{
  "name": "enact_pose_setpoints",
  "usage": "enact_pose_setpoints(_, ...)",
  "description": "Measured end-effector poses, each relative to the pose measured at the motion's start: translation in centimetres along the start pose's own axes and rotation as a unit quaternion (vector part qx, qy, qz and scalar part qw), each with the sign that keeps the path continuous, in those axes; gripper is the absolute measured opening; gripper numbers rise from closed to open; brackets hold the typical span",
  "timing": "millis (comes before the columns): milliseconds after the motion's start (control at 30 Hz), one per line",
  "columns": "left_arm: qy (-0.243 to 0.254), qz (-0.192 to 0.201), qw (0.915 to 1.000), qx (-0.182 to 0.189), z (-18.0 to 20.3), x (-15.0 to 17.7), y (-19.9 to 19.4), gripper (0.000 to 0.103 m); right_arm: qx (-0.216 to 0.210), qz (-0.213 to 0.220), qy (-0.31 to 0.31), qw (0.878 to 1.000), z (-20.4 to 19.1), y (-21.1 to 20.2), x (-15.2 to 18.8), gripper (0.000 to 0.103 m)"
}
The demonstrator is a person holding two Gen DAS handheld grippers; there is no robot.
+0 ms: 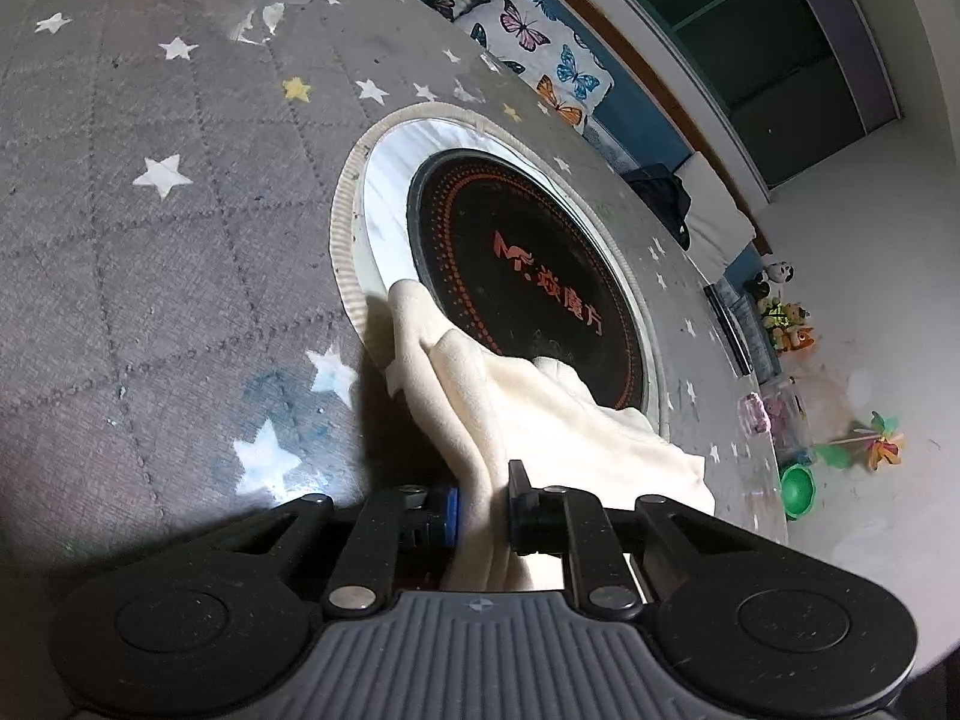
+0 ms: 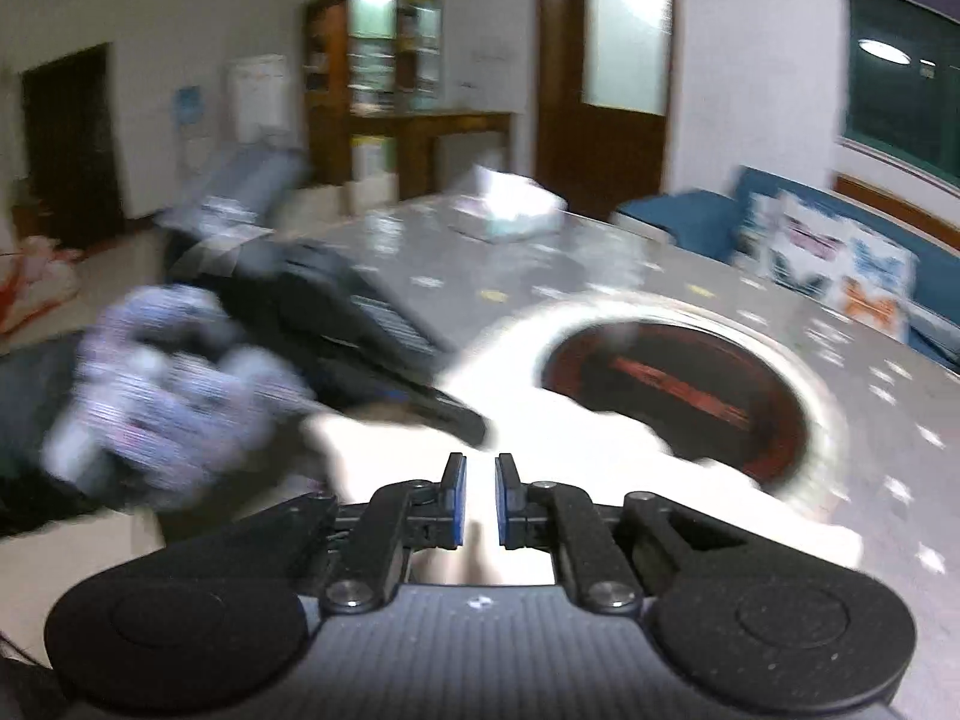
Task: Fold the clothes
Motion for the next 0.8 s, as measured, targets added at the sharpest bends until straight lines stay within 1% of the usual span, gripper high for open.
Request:
enact_pose_setpoints(133,0.005,0.004,1.0000,-0.006,0.3,0.1,0.0,0.016,0.061,-0.009,0.061,0.996,5.8,0.0,1.0,0.009)
enact_pose_setpoints(233,0.010,0.009,0.9999,-0.011,0.5,0.2,-0.1,0.016,0.080,-0.013,0.093,0.992,9.1,0.7,1.4,0.010)
enact_pose_setpoints(333,0.012,0.011,0.9998,-0.012,0.5,0.2,0.0,0.016,0.091,-0.024,0.107,0.990,10.7,2.2,1.7,0.009)
enact_pose_setpoints(433,0.012,0.011,0.9998,-0.012,0.5,0.2,0.0,0.016,0.102,-0.018,0.106,0.989,11.2,2.8,1.8,0.010)
enact_pose_setpoints(467,0.012,0.011,0.9998,-0.012,0.5,0.2,0.0,0.016,0.104,-0.013,0.109,0.988,11.3,2.6,1.8,0.012)
enact_pose_setpoints(500,0.012,0.010,0.9998,-0.012,0.4,0.2,0.0,0.016,0.104,-0.006,0.114,0.988,11.4,2.3,1.7,0.019)
enact_pose_setpoints(533,0.012,0.010,0.9998,-0.012,0.5,0.2,0.0,0.016,0.108,0.000,0.116,0.987,11.6,1.9,1.8,0.032)
enact_pose_setpoints(567,0.013,0.010,0.9998,-0.013,0.5,0.1,-0.1,0.016,0.115,0.004,0.117,0.986,11.5,1.2,1.8,0.037)
enact_pose_setpoints(733,0.017,0.012,0.9996,-0.018,0.8,0.2,-0.1,0.016,0.141,0.016,0.155,0.978,11.9,-2.2,3.1,0.039)
enact_pose_setpoints(800,0.019,0.015,0.9995,-0.019,0.8,0.2,-0.1,0.016,0.140,0.022,0.180,0.973,12.4,-3.1,3.9,0.042)
Point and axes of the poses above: each gripper's, at about its wrist camera, not at the fingertips, and y roughly the way its jaws point, z to its right, x to its underside, the point moved 2 cm from there along y, roughly the way its jaws point, and after that the axes turned 14 degrees about -x, right-handed, at the moved point
